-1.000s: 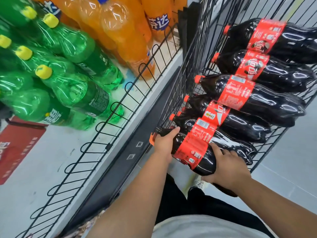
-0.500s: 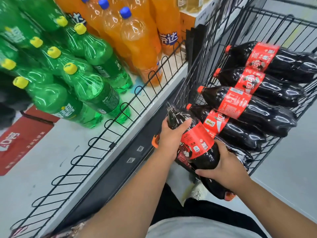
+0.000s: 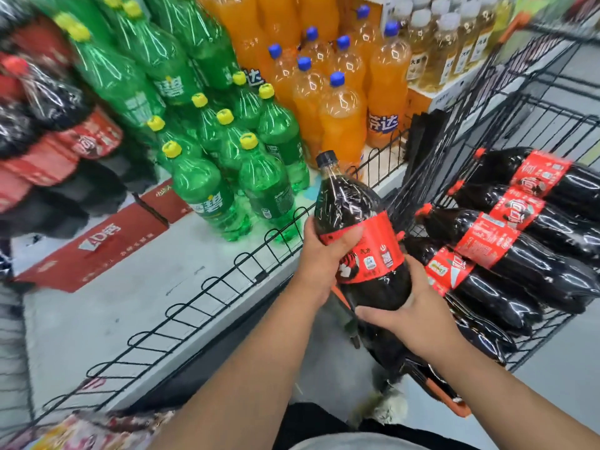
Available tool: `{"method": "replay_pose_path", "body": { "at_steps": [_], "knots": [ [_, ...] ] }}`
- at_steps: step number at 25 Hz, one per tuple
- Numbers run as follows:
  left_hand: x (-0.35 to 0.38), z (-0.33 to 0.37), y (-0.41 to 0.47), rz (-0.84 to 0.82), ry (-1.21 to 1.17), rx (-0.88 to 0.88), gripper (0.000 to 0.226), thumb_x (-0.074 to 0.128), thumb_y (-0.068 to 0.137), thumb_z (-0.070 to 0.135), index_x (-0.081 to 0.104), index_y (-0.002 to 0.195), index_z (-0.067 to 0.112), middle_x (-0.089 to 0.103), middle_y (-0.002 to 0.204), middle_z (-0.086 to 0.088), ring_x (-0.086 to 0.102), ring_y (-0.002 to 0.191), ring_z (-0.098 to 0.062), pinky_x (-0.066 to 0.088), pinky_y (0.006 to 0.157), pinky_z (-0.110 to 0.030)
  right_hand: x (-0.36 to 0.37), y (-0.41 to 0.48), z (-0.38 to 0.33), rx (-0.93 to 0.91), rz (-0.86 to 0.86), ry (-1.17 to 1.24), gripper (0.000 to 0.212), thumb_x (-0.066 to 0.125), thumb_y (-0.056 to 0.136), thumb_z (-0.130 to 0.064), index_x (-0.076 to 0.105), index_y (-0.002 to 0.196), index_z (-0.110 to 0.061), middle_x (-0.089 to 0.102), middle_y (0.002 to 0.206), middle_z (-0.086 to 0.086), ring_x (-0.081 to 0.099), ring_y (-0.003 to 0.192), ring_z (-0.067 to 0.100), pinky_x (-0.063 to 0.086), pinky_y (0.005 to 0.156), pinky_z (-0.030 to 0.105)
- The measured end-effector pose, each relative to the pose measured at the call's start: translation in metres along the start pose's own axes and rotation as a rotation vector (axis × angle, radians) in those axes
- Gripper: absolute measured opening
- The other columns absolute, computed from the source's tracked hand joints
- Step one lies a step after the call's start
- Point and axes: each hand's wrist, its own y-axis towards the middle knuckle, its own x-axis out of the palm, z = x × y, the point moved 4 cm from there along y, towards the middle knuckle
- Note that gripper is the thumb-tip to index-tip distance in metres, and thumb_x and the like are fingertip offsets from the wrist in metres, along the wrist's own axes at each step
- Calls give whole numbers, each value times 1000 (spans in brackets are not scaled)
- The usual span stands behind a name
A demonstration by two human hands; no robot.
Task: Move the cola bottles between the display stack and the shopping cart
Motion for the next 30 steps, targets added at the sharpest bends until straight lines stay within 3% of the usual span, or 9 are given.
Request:
{"method": "replay_pose_path", "body": {
  "at_steps": [4,9,15,21,30],
  "knots": [
    [-39,29,-19,-8,3,72,91,89,47,35,50,129,27,75,111,-1,71,104,-23,55,100,-52,31,-11,-39,-52,-7,-15,99,87,39,-61,34,122,-54,61,110,-24,62,105,10,50,92,38],
    [-104,70,-47,60,-16,145,102,89,48,36,46,139,20,71,121,-8,70,111,-29,55,100,-53,92,-33,-86,-99,-57,16,96,94,49,-42,30,121,-54,55,103,-33,59,99,7,44,83,27],
    [-185,110,-83,115,-36,187,97,91,53,26,47,139,22,74,114,-1,73,103,-22,61,88,-41,167,-56,-127,-107,-112,36,106,86,36,-60,38,130,-47,63,114,-23,61,108,6,49,94,36],
    [-258,139,-116,177,-45,252,81,85,65,15,48,137,23,74,116,-6,75,101,-23,61,81,-37,236,-73,-161,-145,-188,35,111,86,35,-61,38,133,-44,64,117,-20,61,111,10,49,99,43],
    [-322,159,-130,343,-56,294,73,88,71,1,50,127,29,73,112,-1,74,98,-16,62,78,-32,298,-62,-193,-182,-384,29,105,87,36,-56,37,128,-47,64,114,-24,60,108,-2,48,98,33]
  ]
}}
